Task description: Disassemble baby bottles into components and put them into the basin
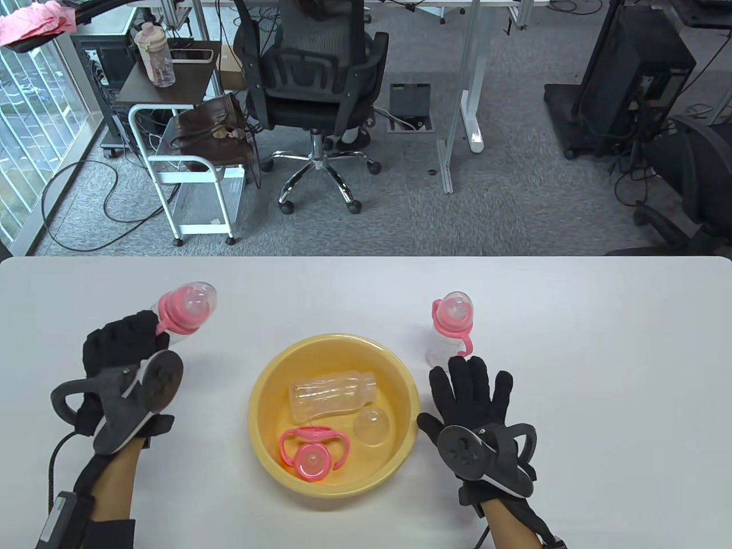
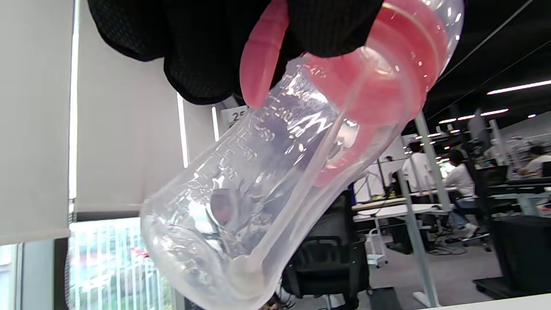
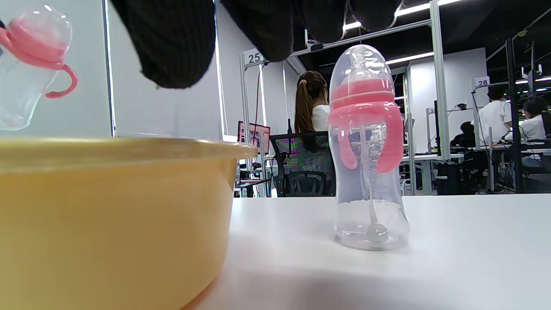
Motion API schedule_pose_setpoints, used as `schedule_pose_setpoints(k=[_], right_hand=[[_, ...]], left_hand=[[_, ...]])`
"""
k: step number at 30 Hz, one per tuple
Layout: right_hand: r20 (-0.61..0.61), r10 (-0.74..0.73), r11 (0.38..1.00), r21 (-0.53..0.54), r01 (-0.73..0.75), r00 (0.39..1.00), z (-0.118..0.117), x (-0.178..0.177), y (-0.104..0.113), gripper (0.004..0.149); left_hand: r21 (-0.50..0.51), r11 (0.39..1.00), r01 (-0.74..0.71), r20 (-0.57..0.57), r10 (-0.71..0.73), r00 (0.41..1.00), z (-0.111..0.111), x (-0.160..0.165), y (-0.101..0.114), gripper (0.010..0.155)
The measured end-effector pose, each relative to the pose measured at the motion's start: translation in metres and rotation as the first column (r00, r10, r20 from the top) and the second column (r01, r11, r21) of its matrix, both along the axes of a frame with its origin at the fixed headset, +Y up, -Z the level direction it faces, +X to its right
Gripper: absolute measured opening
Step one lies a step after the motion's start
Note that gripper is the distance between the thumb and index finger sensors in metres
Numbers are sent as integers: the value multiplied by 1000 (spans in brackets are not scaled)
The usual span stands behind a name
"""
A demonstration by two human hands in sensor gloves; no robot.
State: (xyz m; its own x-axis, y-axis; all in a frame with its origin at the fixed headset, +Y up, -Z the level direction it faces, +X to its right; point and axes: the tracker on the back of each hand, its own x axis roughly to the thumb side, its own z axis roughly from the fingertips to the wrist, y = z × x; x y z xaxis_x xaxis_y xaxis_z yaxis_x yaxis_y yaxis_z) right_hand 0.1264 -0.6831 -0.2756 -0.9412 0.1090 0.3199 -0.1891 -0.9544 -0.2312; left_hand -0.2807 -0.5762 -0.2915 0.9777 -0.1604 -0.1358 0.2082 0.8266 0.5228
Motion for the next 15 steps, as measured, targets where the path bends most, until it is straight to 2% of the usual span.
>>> schedule_pose_setpoints(k=[6, 10, 12, 15], right_hand=[[-22, 10, 1000, 5, -10, 1000, 2, -3, -1, 72], [-33, 9, 1000, 23, -8, 999, 3, -4, 0, 73], [-35, 9, 999, 31, -8, 999, 2, -5, -1, 73], [-34, 9, 1000, 30, -8, 999, 2, -5, -1, 73]], left_hand=[[136, 989, 64, 137, -83, 987, 40, 61, -23, 44], [230, 971, 59, 201, -106, 974, 57, 81, -50, 44], [219, 973, 74, 255, -130, 958, 59, 86, -67, 44], [191, 969, 158, 294, -210, 932, 63, 91, -79, 44]])
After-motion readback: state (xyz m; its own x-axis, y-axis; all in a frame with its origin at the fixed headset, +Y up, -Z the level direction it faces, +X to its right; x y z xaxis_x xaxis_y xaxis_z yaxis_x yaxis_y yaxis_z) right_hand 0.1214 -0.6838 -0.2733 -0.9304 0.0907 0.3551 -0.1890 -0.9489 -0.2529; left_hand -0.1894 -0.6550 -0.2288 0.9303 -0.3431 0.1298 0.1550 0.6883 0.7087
